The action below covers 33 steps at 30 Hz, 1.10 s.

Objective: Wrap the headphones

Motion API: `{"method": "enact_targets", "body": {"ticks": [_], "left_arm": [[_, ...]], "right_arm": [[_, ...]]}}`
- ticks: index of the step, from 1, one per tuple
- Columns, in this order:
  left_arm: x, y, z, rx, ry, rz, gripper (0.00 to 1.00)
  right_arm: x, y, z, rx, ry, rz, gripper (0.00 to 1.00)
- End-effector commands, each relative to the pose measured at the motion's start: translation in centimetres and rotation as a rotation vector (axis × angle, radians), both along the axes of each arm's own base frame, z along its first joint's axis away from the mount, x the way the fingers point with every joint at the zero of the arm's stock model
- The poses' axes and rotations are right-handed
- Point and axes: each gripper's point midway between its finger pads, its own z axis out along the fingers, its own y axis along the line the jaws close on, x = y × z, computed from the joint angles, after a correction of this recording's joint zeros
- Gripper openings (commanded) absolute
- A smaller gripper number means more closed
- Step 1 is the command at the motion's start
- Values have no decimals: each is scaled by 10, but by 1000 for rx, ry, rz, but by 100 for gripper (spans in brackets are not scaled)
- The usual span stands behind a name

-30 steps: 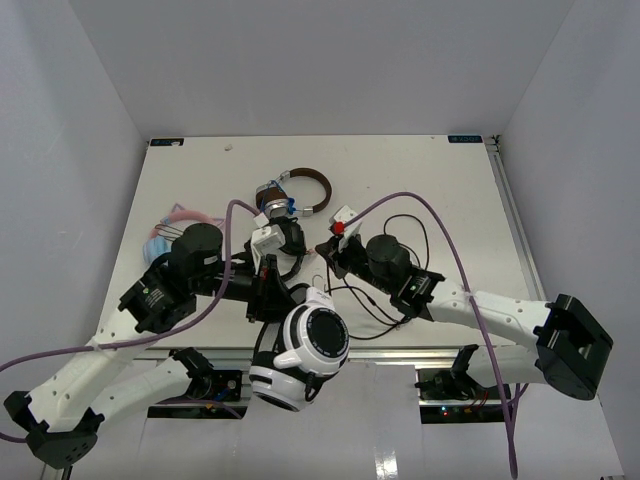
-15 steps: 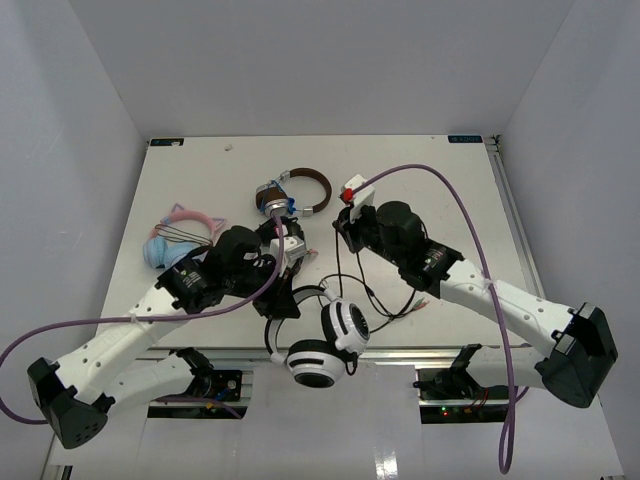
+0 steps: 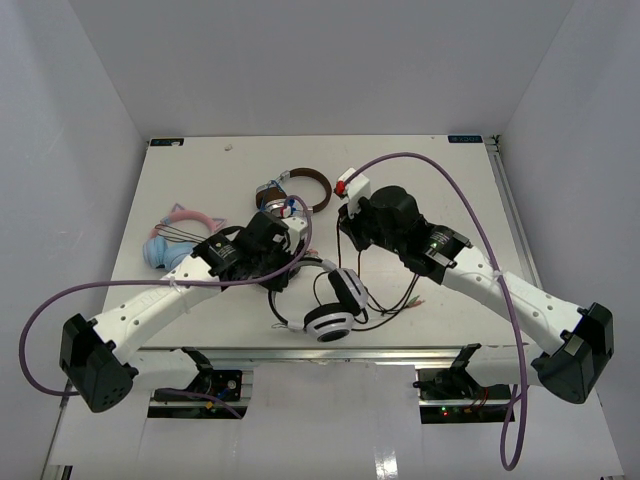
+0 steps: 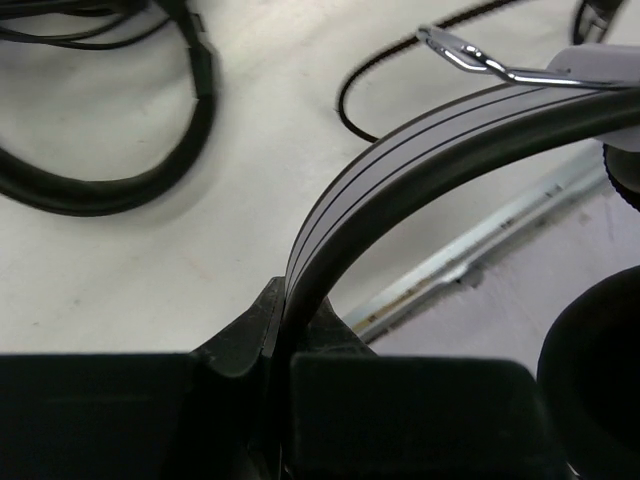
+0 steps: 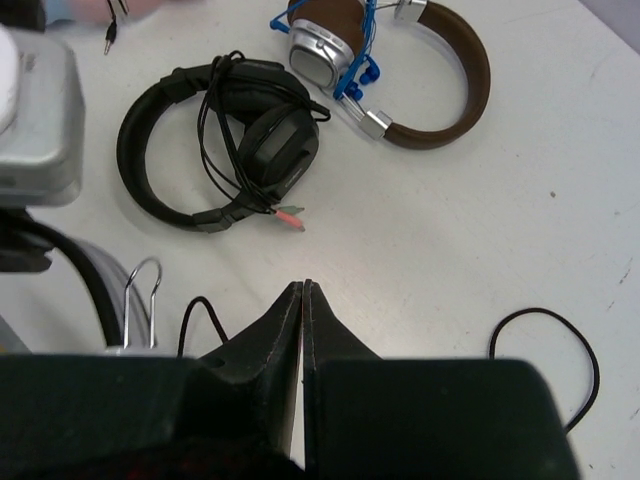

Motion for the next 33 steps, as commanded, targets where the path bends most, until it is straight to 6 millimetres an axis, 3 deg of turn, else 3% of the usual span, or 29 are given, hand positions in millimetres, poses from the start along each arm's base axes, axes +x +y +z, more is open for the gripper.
{"method": "enact_targets", "body": {"ticks": [1, 8, 15, 25, 28, 33], "left_arm": [[29, 17, 7, 98, -100, 137, 0], [49, 50, 5, 259, -183, 300, 0], [66, 62, 7, 379, -204, 399, 0], [85, 55, 21, 338, -234, 499, 0], [91, 51, 29, 302, -243, 531, 0], [103, 38, 58, 178, -274, 587, 0]], "right_arm": [[-5, 2, 16, 32, 1, 32, 8], [-26, 12, 17, 68, 33, 149, 8], [-53, 17, 37, 111, 56, 279, 8], [-101, 22, 50, 244, 97, 458, 8], [-115, 22, 55, 301, 94, 509, 8], [-142, 29, 46, 371, 150, 566, 8]]}}
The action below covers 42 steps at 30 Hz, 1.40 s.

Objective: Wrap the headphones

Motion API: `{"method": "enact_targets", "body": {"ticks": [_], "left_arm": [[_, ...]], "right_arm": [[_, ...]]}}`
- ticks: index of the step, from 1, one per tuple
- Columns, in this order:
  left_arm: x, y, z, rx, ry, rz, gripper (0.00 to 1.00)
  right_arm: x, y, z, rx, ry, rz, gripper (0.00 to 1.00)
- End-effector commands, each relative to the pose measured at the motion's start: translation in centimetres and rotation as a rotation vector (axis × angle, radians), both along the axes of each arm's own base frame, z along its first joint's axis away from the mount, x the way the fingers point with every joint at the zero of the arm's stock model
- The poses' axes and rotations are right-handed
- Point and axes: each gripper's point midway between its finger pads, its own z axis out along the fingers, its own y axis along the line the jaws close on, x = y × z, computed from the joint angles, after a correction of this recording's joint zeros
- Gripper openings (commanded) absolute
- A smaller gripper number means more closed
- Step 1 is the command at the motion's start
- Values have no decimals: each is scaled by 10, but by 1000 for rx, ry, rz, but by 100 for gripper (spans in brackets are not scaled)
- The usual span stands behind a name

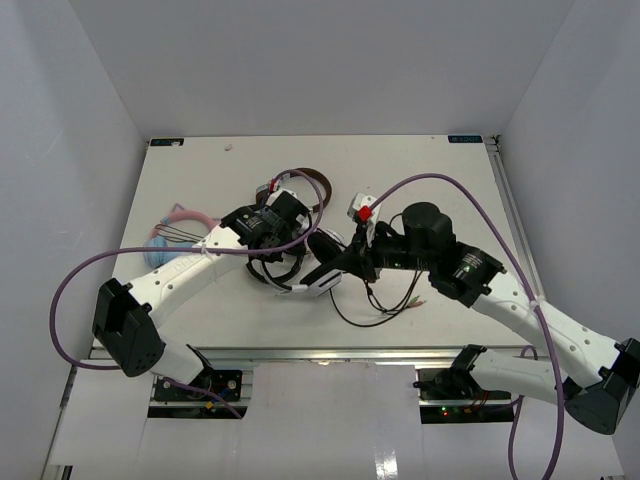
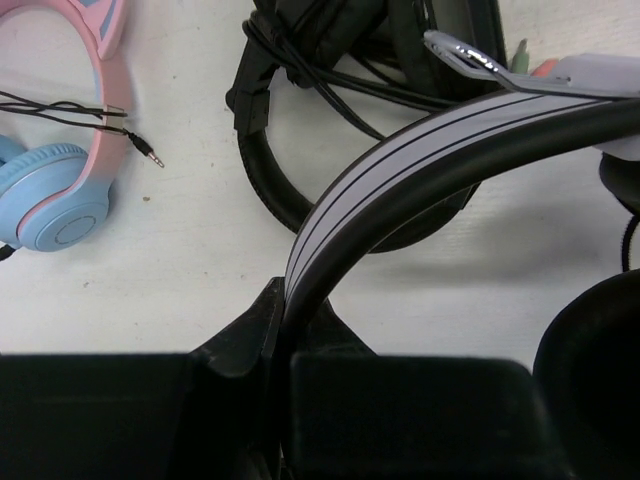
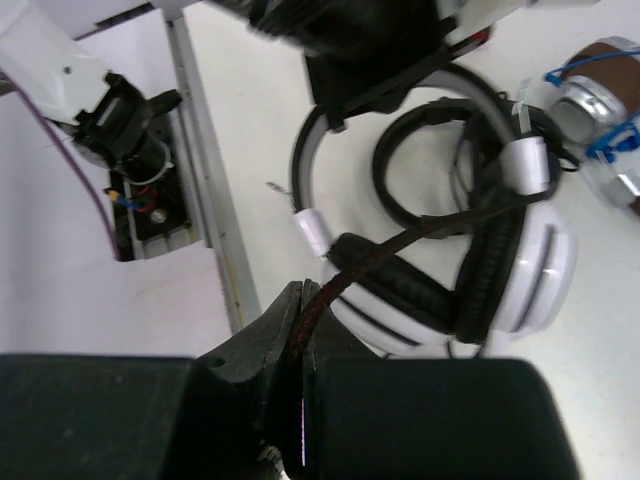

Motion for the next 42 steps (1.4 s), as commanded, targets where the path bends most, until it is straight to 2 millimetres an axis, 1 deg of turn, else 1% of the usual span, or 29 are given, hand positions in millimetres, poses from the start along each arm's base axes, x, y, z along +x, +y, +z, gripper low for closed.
{"method": "enact_targets", "body": {"ticks": [1, 4, 8, 10, 11, 14, 16, 17, 20, 23, 25, 27, 30, 33, 39, 42], "left_arm": [[24, -19, 50, -187, -149, 85, 0], [28, -31, 62, -266, -169, 87, 0], [29, -38, 74, -333, -188, 101, 0], [29, -34, 82, -350, -212, 121, 0], [29, -33, 87, -362, -226, 132, 0], [29, -28, 103, -428, -276, 164, 0], [24, -24, 116, -503, -314, 195, 0], [23, -28, 123, -555, -331, 190, 0], [14, -33, 138, -669, -346, 168, 0], [6, -42, 150, -745, -338, 127, 0], [2, -45, 155, -774, -328, 105, 0], [-4, -47, 161, -805, -322, 84, 0], [-12, -46, 169, -841, -326, 71, 0], [-18, -41, 174, -856, -337, 71, 0], [-20, -25, 177, -825, -369, 118, 0], [-23, -22, 178, -837, -375, 121, 0]], "right_arm": [[-33, 15, 18, 143, 25, 112, 8], [-43, 26, 12, 156, 46, 133, 8], [-47, 41, -1, 158, 51, 111, 8], [-49, 43, -15, 146, 62, 86, 8], [-50, 45, -15, 154, 54, 73, 8], [-48, 45, -35, 142, 74, 15, 8], [-44, 45, -42, 143, 79, -33, 8], [-44, 44, -49, 137, 90, -52, 8], [-43, 44, -52, 164, 88, -89, 8], [-43, 43, -64, 178, 112, -110, 8], [-40, 42, -67, 190, 111, -131, 8], [-37, 39, -75, 188, 103, -159, 8], [-31, 38, -81, 203, 80, -195, 8], [-29, 39, -79, 239, 53, -211, 8], [-19, 34, -83, 251, 28, -307, 8], [-15, 32, -89, 240, 28, -339, 8]]}}
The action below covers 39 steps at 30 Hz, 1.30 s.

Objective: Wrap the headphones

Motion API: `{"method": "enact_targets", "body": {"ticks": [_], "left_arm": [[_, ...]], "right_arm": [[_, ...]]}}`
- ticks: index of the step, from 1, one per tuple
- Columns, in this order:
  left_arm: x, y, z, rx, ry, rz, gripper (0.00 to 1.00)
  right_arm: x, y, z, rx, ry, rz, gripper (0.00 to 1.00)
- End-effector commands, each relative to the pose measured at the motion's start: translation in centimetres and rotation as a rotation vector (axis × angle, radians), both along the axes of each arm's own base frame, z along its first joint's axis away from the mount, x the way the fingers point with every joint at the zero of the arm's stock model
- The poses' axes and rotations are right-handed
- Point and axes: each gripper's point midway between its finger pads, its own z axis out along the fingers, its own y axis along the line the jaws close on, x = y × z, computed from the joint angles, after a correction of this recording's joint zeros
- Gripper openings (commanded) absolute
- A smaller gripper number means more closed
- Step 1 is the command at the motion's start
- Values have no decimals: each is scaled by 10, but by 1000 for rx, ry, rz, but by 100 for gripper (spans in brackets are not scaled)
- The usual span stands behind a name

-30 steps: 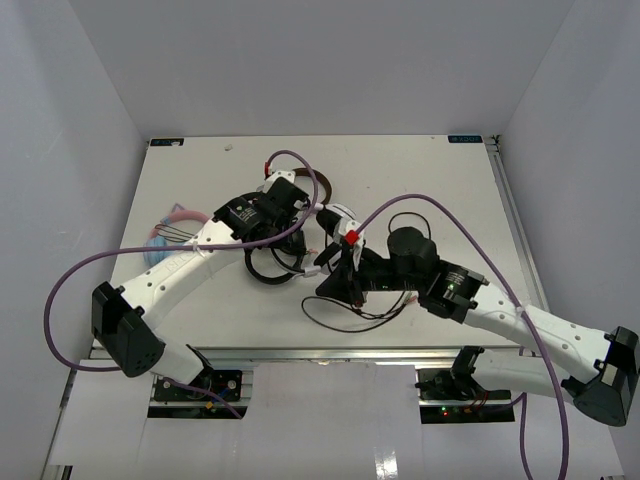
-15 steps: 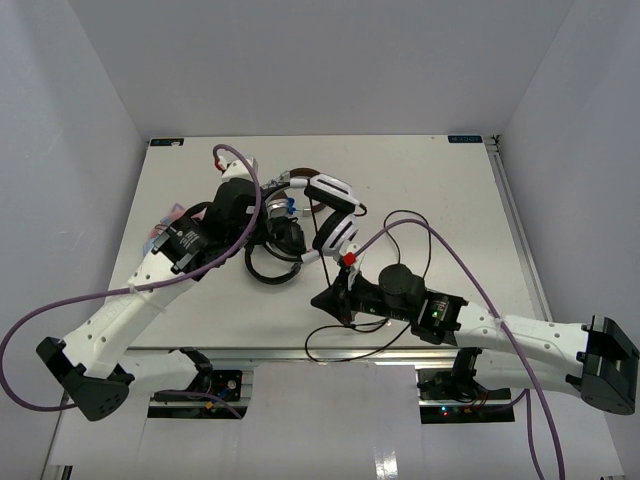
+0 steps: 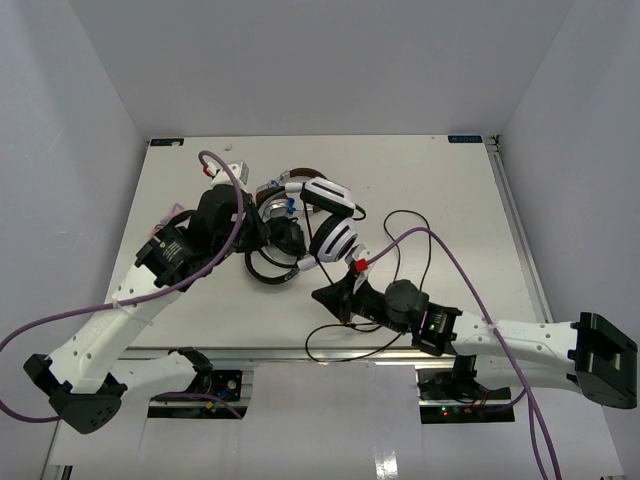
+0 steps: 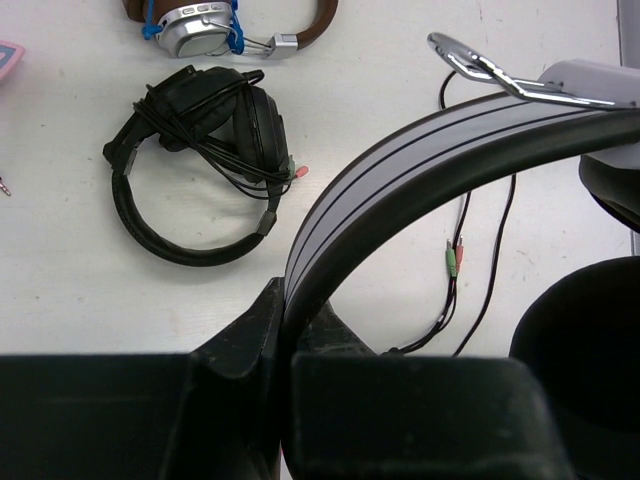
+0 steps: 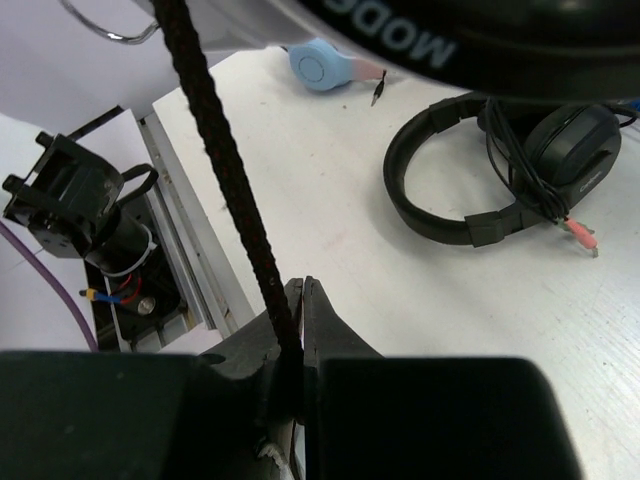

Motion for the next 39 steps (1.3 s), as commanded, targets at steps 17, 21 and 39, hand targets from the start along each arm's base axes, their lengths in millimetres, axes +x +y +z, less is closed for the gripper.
{"method": "enact_targets", "body": {"ticks": [17, 21, 39], "left_arm": [[-22, -29, 70, -386, -111, -97, 0], [-25, -33, 74, -400, -110, -121, 0], [-47, -42, 97, -471, -113, -234, 0]], "right_arm": [[8, 7, -22, 52, -59, -38, 14], [8, 10, -30, 60, -70, -30, 20], [18, 34, -63, -7, -147, -2, 39]]}}
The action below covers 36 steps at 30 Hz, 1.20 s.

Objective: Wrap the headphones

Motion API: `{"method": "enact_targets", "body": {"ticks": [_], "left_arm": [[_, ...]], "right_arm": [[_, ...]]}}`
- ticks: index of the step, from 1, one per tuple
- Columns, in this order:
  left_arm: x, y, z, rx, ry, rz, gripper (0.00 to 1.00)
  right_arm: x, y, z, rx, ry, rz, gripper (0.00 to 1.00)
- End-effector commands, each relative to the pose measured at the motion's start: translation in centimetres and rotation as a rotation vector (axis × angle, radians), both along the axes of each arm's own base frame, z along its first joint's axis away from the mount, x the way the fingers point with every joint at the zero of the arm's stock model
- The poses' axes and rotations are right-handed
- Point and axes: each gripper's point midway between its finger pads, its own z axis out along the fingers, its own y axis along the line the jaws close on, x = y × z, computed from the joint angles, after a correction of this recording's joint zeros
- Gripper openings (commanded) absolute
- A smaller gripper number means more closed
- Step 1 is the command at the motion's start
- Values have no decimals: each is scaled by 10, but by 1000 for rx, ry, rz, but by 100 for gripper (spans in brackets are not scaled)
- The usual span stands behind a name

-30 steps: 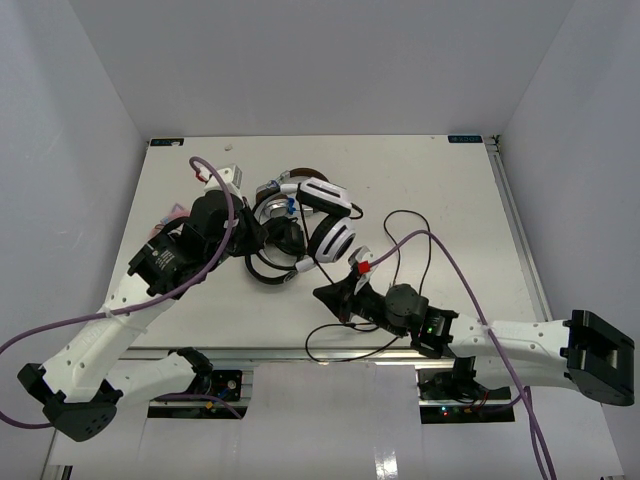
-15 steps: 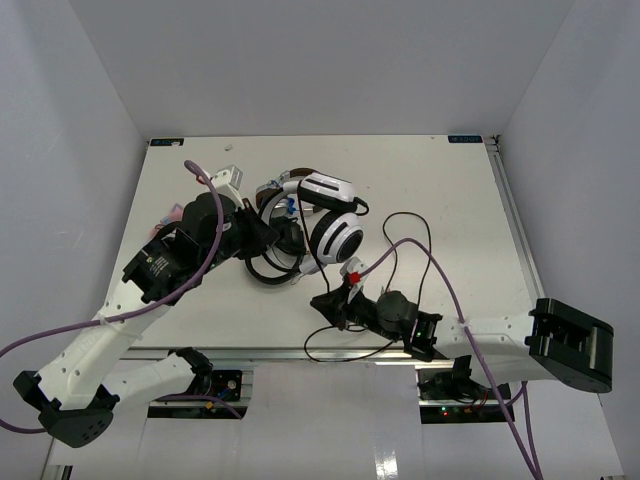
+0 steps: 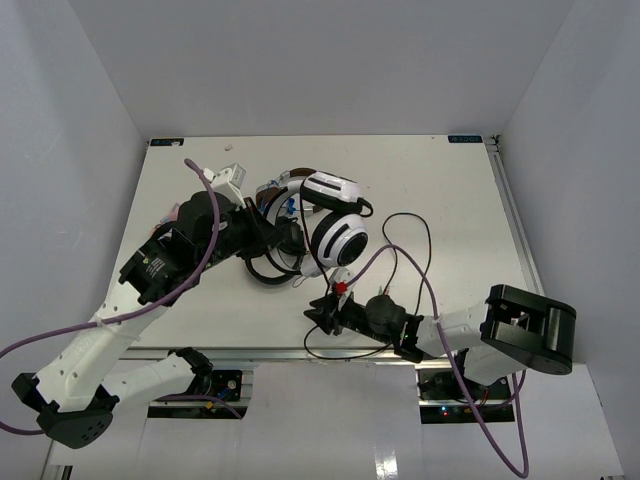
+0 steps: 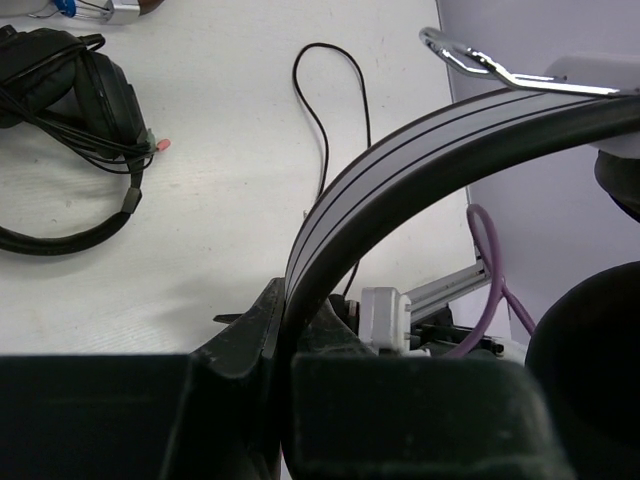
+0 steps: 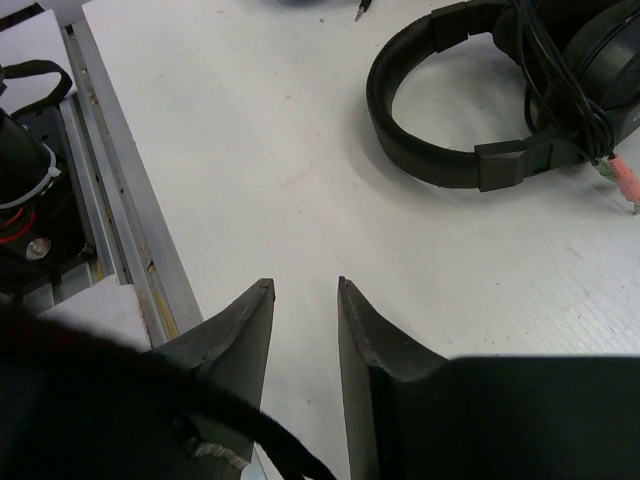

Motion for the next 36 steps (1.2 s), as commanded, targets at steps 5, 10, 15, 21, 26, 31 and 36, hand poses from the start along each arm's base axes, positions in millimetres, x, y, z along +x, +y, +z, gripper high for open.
{"method": "enact_targets", "body": {"ticks": [5, 10, 15, 21, 26, 31, 36], "left_arm": [[-23, -5, 76, -198, -140, -92, 0], [-51, -18, 83, -174, -178, -304, 0], [-79, -21, 75, -173, -167, -452, 0], [-125, -36, 70, -219, -146, -771, 0], [-129, -28, 42, -124, -155, -810, 0], [-106, -21, -5, 22, -101, -720, 0], [-90, -17, -15, 85, -121, -663, 0]], "right_arm": [[25, 9, 25, 104, -63, -64, 25], [35, -19, 37, 190, -58, -121, 8], [51, -48, 48, 205, -66, -213, 8], [75, -70, 65, 199, -95, -298, 18], [92, -78, 108, 214, -149, -334, 8], [117, -95, 154, 152, -174, -421, 8], [133, -113, 192, 105, -195, -488, 8]]}}
